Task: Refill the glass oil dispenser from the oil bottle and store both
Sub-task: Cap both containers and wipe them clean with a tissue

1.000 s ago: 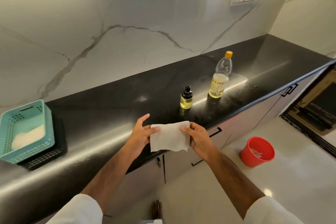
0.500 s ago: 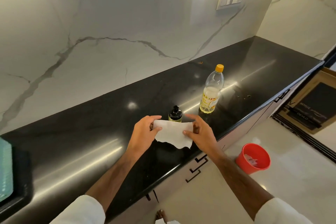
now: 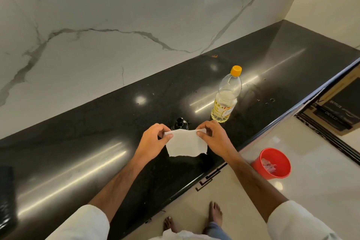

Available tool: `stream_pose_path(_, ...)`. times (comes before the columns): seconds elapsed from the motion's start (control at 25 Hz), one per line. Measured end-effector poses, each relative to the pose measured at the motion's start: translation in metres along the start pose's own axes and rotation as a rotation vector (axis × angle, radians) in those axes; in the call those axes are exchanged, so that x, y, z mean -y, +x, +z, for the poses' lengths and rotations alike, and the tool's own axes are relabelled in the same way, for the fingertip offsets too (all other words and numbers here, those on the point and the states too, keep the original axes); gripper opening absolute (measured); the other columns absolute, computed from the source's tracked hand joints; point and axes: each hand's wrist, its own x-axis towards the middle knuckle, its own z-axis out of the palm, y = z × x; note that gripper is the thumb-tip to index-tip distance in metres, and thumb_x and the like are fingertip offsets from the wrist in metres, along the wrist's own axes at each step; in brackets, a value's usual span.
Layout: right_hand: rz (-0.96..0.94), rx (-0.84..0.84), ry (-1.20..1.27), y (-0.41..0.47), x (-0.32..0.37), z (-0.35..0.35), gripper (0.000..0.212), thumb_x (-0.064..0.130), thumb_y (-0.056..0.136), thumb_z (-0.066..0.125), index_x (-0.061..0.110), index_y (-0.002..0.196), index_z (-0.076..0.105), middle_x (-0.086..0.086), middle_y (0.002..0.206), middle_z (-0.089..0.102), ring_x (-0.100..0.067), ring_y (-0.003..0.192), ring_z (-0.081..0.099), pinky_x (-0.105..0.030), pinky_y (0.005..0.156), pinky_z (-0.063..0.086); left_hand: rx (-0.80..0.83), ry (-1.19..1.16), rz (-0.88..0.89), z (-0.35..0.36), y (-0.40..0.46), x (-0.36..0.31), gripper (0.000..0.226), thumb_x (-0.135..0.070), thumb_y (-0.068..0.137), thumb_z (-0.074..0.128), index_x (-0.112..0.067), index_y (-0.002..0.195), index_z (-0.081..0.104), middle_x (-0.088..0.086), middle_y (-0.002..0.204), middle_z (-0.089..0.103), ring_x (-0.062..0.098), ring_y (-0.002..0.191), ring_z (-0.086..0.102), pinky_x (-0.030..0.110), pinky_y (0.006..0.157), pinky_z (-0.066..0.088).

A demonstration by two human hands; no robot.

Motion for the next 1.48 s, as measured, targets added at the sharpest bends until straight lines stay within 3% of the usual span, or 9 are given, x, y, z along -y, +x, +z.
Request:
stream_pose_path(0.28,0.014,-0.174,0.103,0.04,-0.006,0.01,0.018,0.019,0.096,0.072,0.028,0.11,0.067,0.011,0.103,0.059,-0.005,0.095,0.059,-0.019,0.087,0.053,-0.077,0.061,-0.054,0.024,0.009,-0.01,0.012,-0.031,0.089,0.076,-0.033,0.09,0.064,-0.016,0.082,0.065,0.005,0.075,0.06,0.016,0.063,0.046)
stream_pose_path(0.44,0.198,-0.238,0.506,0.036,-0.003,0.022,0.032,0.017,0.096,0.073,0.024,0.12,0.053,0.004,0.095,0.069,-0.003,0.085,0.071,-0.023,0.083,0.059,-0.144,0.027,-0.092,0.031,0.008,-0.011,0.016,-0.026,0.089,0.077,-0.029,0.093,0.062,-0.016,0.085,0.065,0.003,0.076,0.062,0.014,0.063,0.05)
stream_pose_path(0.56,0.228,-0.232,0.718,0.028,-0.008,0.034,0.038,0.007,0.096,0.07,0.025,0.123,0.051,0.001,0.112,0.071,-0.008,0.101,0.074,-0.028,0.091,0.061,-0.154,0.004,-0.118,0.033,0.01,-0.008,0.02,-0.025,0.088,0.078,-0.029,0.096,0.06,-0.016,0.09,0.065,0.006,0.077,0.064,0.015,0.062,0.052)
stream_pose_path(0.68,0.172,-0.146,0.698,0.015,-0.019,0.05,0.049,0.002,0.094,0.071,0.029,0.132,0.053,0.009,0.132,0.064,-0.005,0.124,0.063,-0.02,0.102,0.052,-0.131,-0.026,-0.109,0.031,0.012,-0.003,0.027,-0.025,0.087,0.079,-0.029,0.103,0.058,-0.016,0.096,0.064,0.004,0.083,0.063,0.013,0.066,0.052)
stream_pose_path(0.88,0.082,-0.012,0.47,0.007,-0.026,0.076,0.064,0.026,0.097,0.071,0.033,0.152,0.04,0.015,0.15,0.047,0.0,0.134,0.047,-0.001,0.091,0.043,-0.101,-0.042,0.029,0.019,0.015,0.0,0.033,-0.031,0.093,0.07,-0.032,0.123,0.056,-0.016,0.113,0.057,0.001,0.098,0.062,0.019,0.077,0.053)
stream_pose_path(1.04,0.073,0.005,0.468,0.01,-0.019,0.087,0.078,0.032,0.094,0.074,0.032,0.158,0.029,0.015,0.15,0.042,0.006,0.131,0.045,-0.003,0.092,0.044,-0.002,0.087,0.179,0.003,0.035,-0.004,0.039,-0.026,0.098,0.063,-0.035,0.135,0.056,-0.019,0.127,0.052,0.001,0.111,0.058,0.015,0.091,0.047)
stream_pose_path(1.16,0.073,0.004,0.476,0.016,-0.013,0.092,0.087,0.027,0.088,0.081,0.034,0.156,0.029,0.017,0.143,0.043,0.009,0.127,0.046,-0.004,0.092,0.045,0.11,0.148,0.227,0.001,0.05,-0.001,0.043,-0.023,0.094,0.068,-0.034,0.134,0.056,-0.02,0.124,0.056,0.001,0.114,0.057,0.025,0.099,0.048)
stream_pose_path(1.32,0.002,-0.03,0.445,0.025,-0.008,0.097,0.083,0.017,0.089,0.08,0.031,0.155,0.032,0.015,0.144,0.045,0.01,0.13,0.046,-0.006,0.098,0.044,0.166,0.092,0.209,0.004,0.053,0.006,0.044,-0.023,0.09,0.074,-0.03,0.131,0.059,-0.02,0.123,0.054,-0.001,0.114,0.058,0.021,0.098,0.046)
stream_pose_path(1.48,-0.101,0.007,0.316,0.032,-0.014,0.095,0.076,0.018,0.093,0.076,0.029,0.154,0.033,0.011,0.147,0.043,0.001,0.137,0.045,-0.019,0.113,0.042,0.175,0.099,0.191,0.003,0.058,0.003,0.05,-0.024,0.083,0.081,-0.025,0.13,0.064,-0.018,0.118,0.055,-0.001,0.111,0.057,0.01,0.09,0.039)
